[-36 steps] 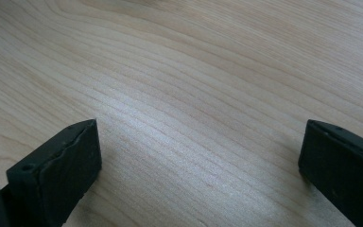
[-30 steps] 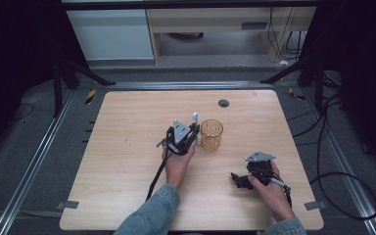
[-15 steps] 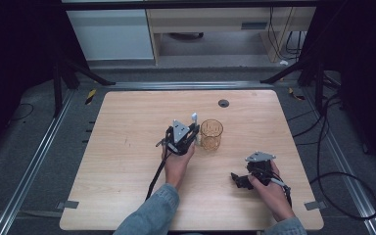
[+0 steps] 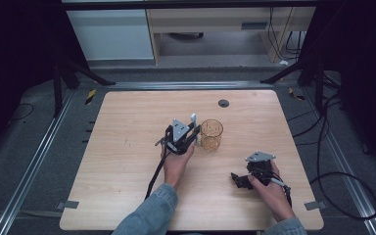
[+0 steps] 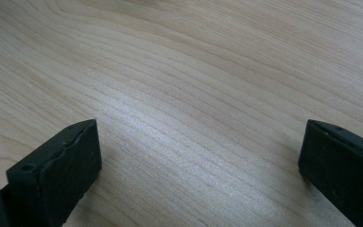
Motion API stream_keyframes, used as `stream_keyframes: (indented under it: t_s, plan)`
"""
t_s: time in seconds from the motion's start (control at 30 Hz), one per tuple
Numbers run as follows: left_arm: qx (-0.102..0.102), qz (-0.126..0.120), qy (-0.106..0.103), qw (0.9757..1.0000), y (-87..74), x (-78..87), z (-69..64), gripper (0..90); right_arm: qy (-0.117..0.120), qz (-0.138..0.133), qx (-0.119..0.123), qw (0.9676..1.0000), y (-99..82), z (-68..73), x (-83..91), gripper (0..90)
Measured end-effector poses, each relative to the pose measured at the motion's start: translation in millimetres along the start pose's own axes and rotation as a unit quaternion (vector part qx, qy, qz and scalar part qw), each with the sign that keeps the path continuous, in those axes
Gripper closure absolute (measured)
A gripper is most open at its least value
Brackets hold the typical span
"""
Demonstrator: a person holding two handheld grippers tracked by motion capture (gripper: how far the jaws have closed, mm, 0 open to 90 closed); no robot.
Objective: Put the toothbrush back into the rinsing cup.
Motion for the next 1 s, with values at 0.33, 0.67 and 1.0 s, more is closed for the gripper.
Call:
stream_keyframes:
  t_s: [0.33, 0.67, 1.0]
  plan:
    - [-0.014, 0.007, -0.007, 0.9999, 3.4, 6.9, -2.2, 55.8, -0.001, 0.0, 0.0, 1.0, 0.0, 0.0, 0.0, 0.4]
    - [-0.014, 0.037, -0.022, 0.999, 1.7, 14.0, -1.5, 29.9, -0.001, 0.0, 0.0, 1.0, 0.0, 0.0, -0.1, 0.4]
    - [-0.043, 0.086, -0.05, 0.9941, 3.8, 30.2, -5.0, 9.9, -0.002, 0.0, -0.001, 1.0, -0.1, 0.0, 0.2, 0.4]
Point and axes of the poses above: each handheld gripper's, and its own axes: x roughly backward along the jaws, y roughly out of its top, z roughly to its left, the point moved 9 cm from there along -x, roughly forward along the jaws, and after that the axes turned 3 degrees about -z, right-handed, at the moved point
